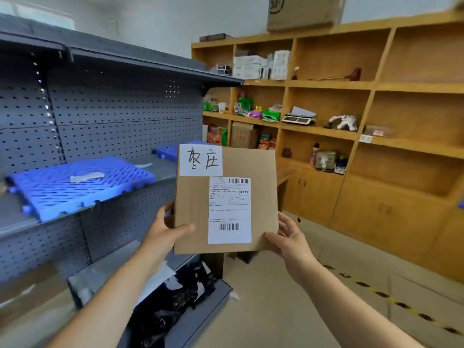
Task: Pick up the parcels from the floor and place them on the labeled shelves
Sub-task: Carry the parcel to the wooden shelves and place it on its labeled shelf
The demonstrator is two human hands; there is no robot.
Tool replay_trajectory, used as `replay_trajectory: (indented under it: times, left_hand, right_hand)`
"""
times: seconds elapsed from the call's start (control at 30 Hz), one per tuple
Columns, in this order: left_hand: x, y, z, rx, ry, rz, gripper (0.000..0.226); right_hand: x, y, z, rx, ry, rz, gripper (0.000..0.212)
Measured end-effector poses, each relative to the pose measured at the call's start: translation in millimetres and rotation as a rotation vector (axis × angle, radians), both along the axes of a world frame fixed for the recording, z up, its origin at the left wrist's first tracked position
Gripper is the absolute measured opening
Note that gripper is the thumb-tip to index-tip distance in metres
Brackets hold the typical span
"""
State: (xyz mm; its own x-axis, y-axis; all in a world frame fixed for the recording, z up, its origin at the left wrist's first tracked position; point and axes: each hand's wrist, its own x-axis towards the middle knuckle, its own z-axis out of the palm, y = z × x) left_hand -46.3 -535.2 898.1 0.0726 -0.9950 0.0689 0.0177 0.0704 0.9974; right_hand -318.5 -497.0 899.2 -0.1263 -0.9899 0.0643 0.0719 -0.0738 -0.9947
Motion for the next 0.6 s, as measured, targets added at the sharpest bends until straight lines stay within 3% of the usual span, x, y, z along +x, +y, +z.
replay_trajectory:
  times: [0.3, 0.6]
  left_hand:
    - [-191, -50, -5, -0.048, -0.057, -0.226, 0.076]
    - [-331, -79, -20, -0.173, -0.154, -0.374, 0.076]
  right_hand:
    - [-164, 5, -14, 0.004, 0.066, -0.291, 0.063]
    - [-271, 11, -25, 0.034, 0.151, -0.532, 0.064]
